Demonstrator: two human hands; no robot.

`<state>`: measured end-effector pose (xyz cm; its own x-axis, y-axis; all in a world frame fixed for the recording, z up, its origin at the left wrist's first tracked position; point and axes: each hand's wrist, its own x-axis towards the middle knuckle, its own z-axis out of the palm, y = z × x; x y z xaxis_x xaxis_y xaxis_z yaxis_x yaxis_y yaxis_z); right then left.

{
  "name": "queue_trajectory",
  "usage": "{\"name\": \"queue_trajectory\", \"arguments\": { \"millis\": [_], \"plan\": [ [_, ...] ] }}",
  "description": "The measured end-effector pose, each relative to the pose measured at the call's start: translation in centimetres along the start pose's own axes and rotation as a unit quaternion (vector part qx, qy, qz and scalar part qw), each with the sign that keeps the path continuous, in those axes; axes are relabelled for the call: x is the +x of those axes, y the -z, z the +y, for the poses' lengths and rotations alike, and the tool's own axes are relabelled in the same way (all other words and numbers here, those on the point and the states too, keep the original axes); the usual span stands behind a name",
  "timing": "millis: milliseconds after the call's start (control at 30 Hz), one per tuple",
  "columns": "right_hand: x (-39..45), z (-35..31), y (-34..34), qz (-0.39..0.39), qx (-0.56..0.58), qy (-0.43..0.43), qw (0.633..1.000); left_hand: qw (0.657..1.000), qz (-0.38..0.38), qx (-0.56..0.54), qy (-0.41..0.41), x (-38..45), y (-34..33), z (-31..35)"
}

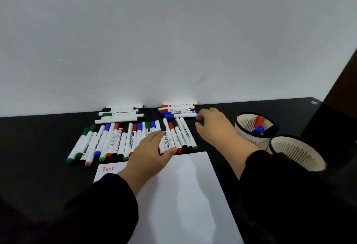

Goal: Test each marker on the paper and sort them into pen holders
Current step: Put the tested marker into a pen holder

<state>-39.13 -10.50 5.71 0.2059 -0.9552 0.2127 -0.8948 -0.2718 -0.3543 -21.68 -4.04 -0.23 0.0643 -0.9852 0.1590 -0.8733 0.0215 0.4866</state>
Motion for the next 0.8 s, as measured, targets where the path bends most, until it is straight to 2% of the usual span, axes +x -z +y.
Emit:
{"name": "queue_trajectory", "arguments": {
  "millis": [167,400,800],
  "plan": [
    [5.8,0.5,-4.1,-0.037,-0.007,-0.019,0.999,0.998,-0.048,0.037,-0.007,5.0,0.0,-2.7],
    [11.3,2.1,-8.4,-0.058,-0.080,-0.008,0.995,0.985,-0.121,0.115,-0.045,8.7,-0.9,-5.6],
    [12.8,2.8,-10.5,-0.041,-0.160,0.055,0.985,0.982,-0.143,0.117,-0.039,8.8,-1.0,-6.1]
  ]
}}
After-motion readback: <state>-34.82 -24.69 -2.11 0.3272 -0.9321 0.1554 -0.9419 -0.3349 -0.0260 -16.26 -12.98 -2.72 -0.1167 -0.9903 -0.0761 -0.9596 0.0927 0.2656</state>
